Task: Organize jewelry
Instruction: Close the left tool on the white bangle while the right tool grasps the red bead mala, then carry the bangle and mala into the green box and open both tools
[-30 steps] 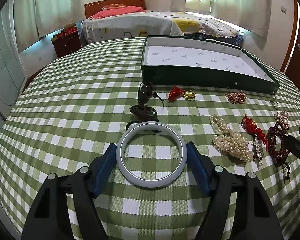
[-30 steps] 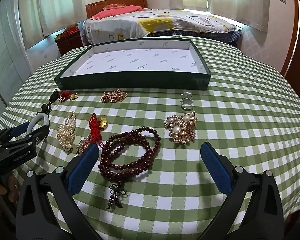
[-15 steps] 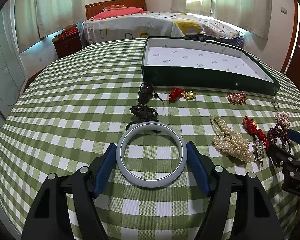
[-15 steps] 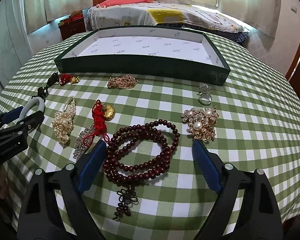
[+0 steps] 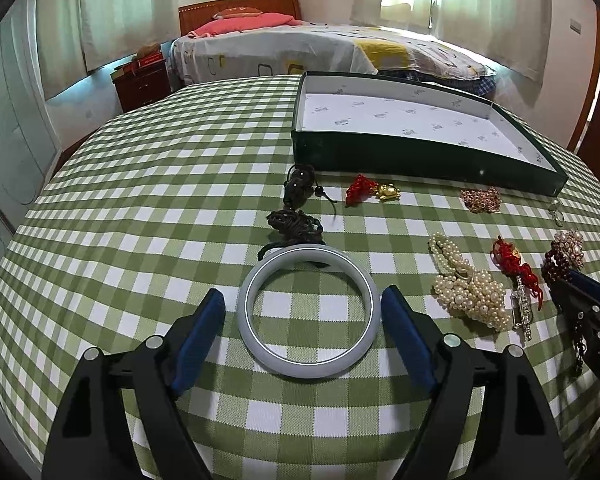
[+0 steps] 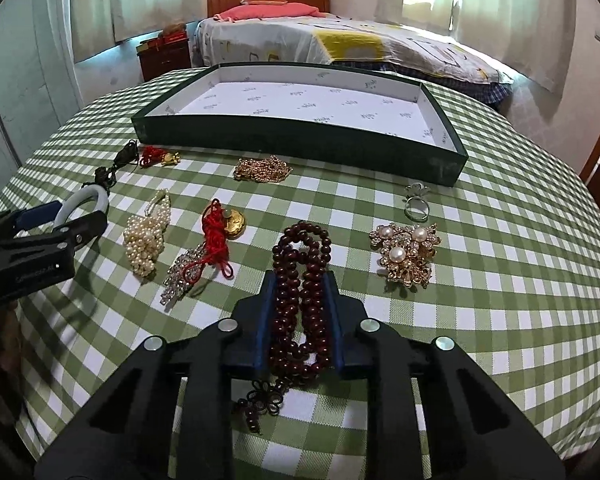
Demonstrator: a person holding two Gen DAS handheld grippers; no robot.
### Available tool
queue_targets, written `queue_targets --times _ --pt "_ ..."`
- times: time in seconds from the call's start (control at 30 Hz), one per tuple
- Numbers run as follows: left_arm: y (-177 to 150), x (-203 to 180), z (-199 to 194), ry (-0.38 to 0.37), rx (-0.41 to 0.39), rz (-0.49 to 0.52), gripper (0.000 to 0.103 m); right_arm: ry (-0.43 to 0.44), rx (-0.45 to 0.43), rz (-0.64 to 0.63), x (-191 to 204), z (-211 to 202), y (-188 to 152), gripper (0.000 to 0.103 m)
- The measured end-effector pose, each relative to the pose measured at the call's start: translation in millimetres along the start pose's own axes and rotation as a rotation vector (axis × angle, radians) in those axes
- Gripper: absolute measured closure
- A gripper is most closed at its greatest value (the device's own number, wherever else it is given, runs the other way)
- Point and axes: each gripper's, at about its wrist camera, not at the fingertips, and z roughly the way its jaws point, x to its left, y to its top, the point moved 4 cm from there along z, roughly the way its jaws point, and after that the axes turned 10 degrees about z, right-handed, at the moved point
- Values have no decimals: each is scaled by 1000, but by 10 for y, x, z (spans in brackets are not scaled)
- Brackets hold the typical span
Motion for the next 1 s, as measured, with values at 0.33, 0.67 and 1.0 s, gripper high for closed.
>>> queue_targets --times 0.33,0.67,1.0 --pt "-8 -27 -17 -10 -18 21 35 15 -9 17 -71 -45 -2 87" --pt "-68 -55 -107 -2 -35 33 35 32 -24 41 -132 -105 21 87" --pt "15 -103 -369 1 -89 48 35 60 -74 63 -149 -312 85 87"
